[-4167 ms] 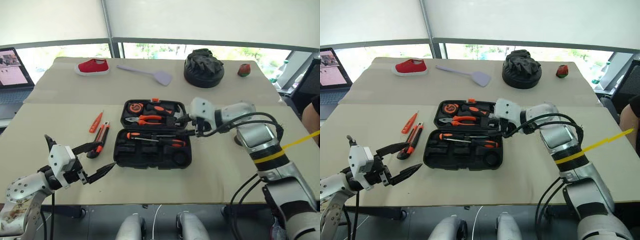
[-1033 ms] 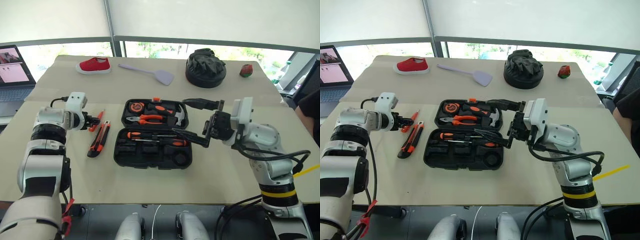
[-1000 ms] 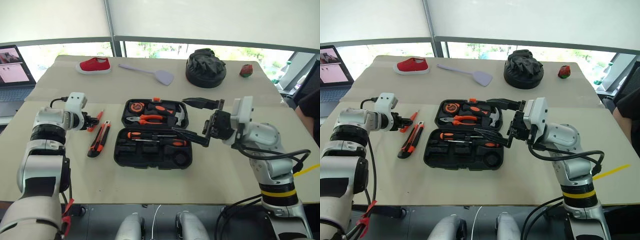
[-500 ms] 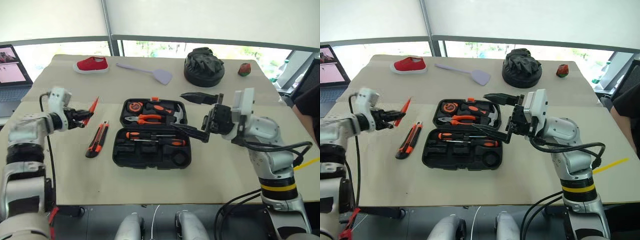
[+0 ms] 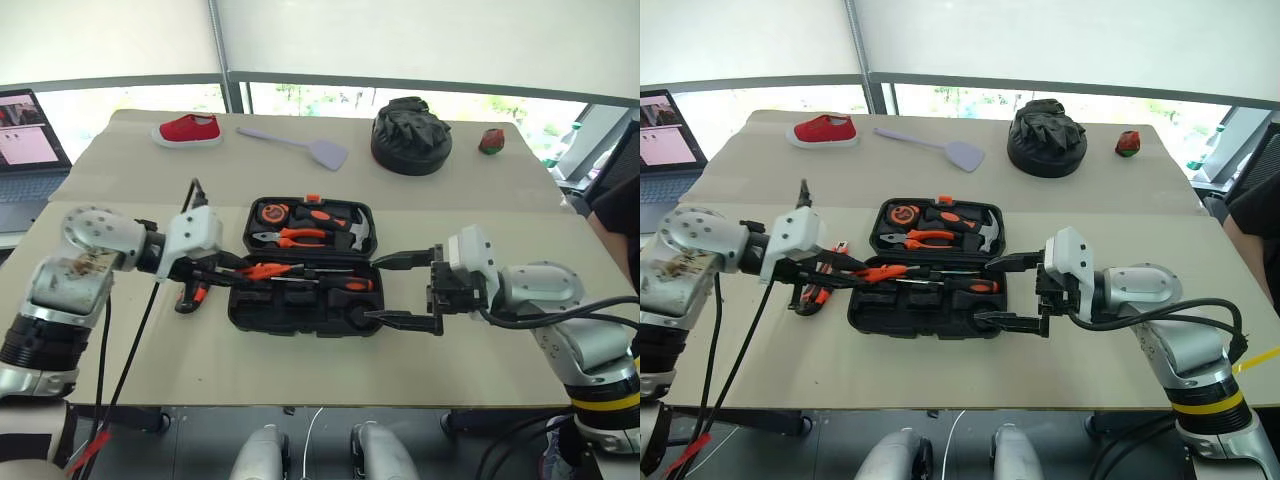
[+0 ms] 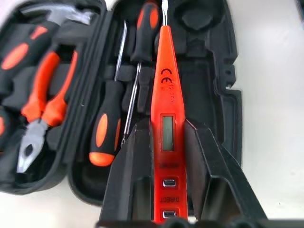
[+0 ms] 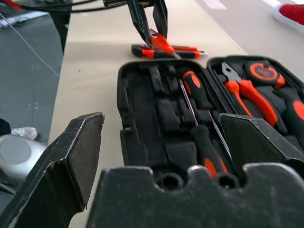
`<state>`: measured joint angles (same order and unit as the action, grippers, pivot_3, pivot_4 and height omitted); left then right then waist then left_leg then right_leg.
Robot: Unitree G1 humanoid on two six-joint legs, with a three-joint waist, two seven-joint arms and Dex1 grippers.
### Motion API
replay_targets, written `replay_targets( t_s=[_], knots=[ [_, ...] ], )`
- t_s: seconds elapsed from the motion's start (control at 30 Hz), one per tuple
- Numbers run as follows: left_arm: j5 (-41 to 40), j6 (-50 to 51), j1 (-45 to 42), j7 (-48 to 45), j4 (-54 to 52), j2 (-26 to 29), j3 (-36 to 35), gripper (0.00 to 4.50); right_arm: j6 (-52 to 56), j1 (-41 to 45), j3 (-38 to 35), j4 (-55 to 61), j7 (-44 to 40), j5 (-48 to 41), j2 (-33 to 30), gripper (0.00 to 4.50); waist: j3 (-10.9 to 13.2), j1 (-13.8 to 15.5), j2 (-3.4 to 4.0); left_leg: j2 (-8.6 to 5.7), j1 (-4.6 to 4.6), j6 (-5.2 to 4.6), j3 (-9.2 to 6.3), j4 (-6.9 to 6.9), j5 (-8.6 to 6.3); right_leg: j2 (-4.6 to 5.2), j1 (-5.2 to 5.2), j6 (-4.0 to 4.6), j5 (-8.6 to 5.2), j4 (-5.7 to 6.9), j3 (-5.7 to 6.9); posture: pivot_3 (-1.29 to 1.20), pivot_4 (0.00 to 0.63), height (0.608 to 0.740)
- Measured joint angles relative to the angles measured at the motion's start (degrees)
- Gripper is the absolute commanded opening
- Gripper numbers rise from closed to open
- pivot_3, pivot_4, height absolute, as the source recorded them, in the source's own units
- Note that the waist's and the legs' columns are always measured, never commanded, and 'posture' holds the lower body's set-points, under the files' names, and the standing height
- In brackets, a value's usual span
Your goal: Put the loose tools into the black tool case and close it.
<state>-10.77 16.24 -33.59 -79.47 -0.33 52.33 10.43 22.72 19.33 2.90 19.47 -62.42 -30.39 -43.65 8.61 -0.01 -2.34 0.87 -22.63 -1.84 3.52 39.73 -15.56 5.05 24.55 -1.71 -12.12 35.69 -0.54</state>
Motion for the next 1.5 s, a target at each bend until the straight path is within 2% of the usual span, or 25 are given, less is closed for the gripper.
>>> replay_targets(
  t_s=[0.17, 0.3, 0.53, 1.37, 1.43, 1.5],
  knots=[
    [6.7, -2.2, -0.9, 3.6, 2.1, -3.8, 5.3, 0.45, -1.3, -1.2, -0.3, 0.0, 0.2, 0.3, 0.6, 4.50, 0.0, 0.4, -0.01, -0.02, -0.16, -0.04, -0.04, 0.15, -0.02, 0.03, 0.01, -0.04, 0.01, 0.00, 0.03, 0.00, 0.150, 0.740],
    [11.4, -3.7, -4.5, 2.7, 3.6, -4.4, 9.8, 0.45, -1.3, -1.9, -0.5, 0.5, 1.1, 0.3, 1.4, 4.50, 0.0, 0.7, -0.01, -0.05, -0.18, -0.05, -0.05, 0.17, -0.03, 0.05, 0.02, -0.05, 0.01, 0.00, 0.02, 0.00, 0.150, 0.740],
    [16.8, -2.2, -8.9, 4.1, 7.5, -7.0, 12.6, 0.45, -0.7, -1.5, -0.6, 2.9, 3.0, -0.1, 1.8, 4.50, 0.0, 0.7, -0.01, -0.04, -0.16, -0.05, -0.06, 0.18, -0.03, 0.03, 0.02, -0.06, 0.00, 0.02, 0.02, 0.00, 0.150, 0.740],
    [21.7, 4.1, -10.6, -0.1, 3.4, -7.7, 14.8, 0.45, 1.1, -0.1, -0.7, 3.3, 3.9, -0.1, 3.8, 4.50, 0.0, 0.4, -0.01, -0.03, -0.13, -0.11, -0.07, 0.18, -0.06, 0.02, 0.00, -0.07, -0.01, 0.08, 0.00, 0.00, 0.150, 0.740],
    [21.4, 4.9, -10.3, -0.4, 3.0, -7.9, 14.3, 1.45, 1.1, -0.1, -0.7, 2.7, 3.9, 0.0, 3.9, 4.50, 0.0, 0.3, 0.00, -0.03, -0.12, -0.12, -0.07, 0.18, -0.06, 0.02, -0.01, -0.07, -0.01, 0.08, -0.01, 0.00, 0.150, 0.740],
    [20.1, 5.8, -9.9, -0.3, 3.1, -9.1, 13.2, 2.10, 1.1, -0.1, -0.7, 2.0, 3.9, 0.0, 4.1, 4.50, 0.0, 0.4, 0.00, -0.03, -0.13, -0.12, -0.07, 0.19, -0.06, 0.03, -0.01, -0.07, -0.01, 0.08, 0.00, 0.00, 0.150, 0.740]
  ],
)
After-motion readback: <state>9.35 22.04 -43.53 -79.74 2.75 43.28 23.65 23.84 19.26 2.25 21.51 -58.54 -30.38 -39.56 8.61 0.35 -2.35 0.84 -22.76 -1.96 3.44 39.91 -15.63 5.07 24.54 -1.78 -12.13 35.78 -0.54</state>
